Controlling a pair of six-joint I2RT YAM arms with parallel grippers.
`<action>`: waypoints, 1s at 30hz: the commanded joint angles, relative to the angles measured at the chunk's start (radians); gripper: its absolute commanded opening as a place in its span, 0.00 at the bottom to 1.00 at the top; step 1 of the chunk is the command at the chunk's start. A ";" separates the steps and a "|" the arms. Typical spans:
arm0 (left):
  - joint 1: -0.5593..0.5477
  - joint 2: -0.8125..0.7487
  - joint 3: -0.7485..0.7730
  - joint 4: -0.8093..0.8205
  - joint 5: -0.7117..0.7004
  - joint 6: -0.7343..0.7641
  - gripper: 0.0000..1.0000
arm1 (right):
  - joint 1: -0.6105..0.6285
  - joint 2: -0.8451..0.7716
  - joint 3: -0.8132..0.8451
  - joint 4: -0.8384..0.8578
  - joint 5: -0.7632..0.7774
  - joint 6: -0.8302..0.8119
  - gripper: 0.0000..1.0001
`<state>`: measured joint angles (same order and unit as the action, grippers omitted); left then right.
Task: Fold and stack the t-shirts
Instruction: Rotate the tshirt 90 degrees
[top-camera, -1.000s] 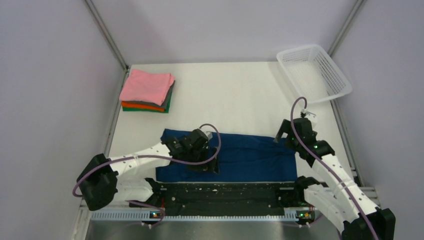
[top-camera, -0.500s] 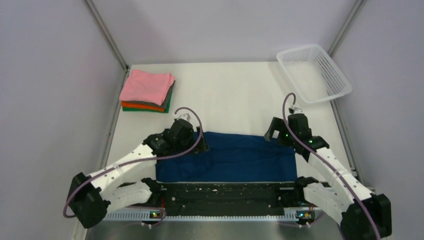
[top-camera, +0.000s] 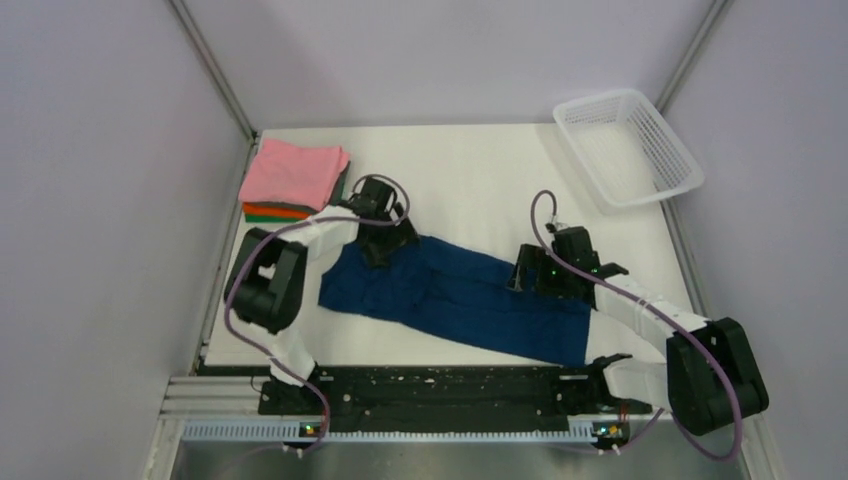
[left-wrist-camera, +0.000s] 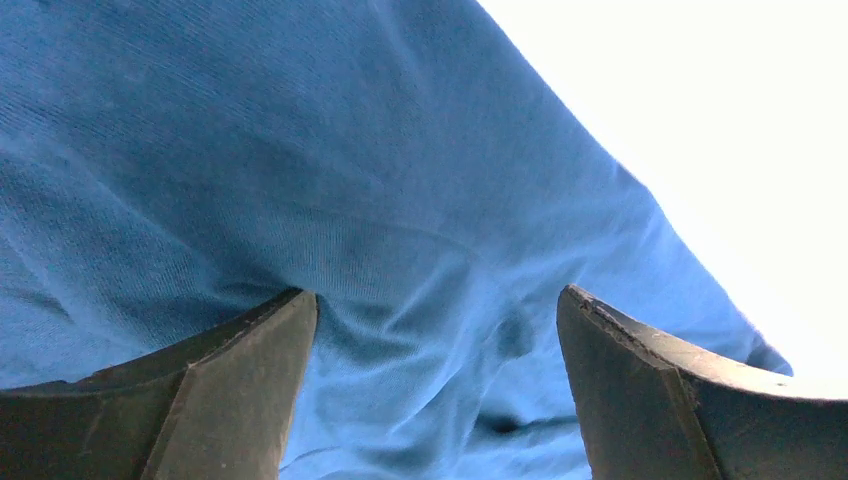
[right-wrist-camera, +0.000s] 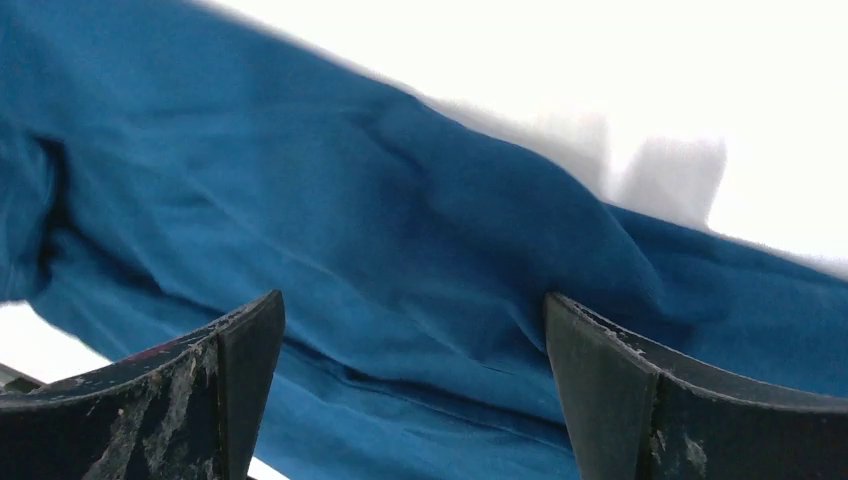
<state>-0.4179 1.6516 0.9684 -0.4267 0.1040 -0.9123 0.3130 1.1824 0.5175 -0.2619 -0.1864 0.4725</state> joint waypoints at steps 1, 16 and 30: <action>0.028 0.320 0.351 -0.022 -0.033 0.065 0.94 | 0.060 0.017 -0.020 0.040 0.001 -0.015 0.99; 0.038 1.181 1.483 0.459 0.289 -0.270 0.99 | 0.501 0.062 -0.023 0.014 -0.209 -0.043 0.99; 0.028 1.033 1.492 0.491 0.417 -0.043 0.99 | 0.583 -0.045 0.098 -0.028 -0.017 -0.069 0.99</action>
<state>-0.3866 2.8483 2.4977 0.0681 0.4564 -1.1137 0.8822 1.2327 0.5381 -0.2111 -0.3344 0.4191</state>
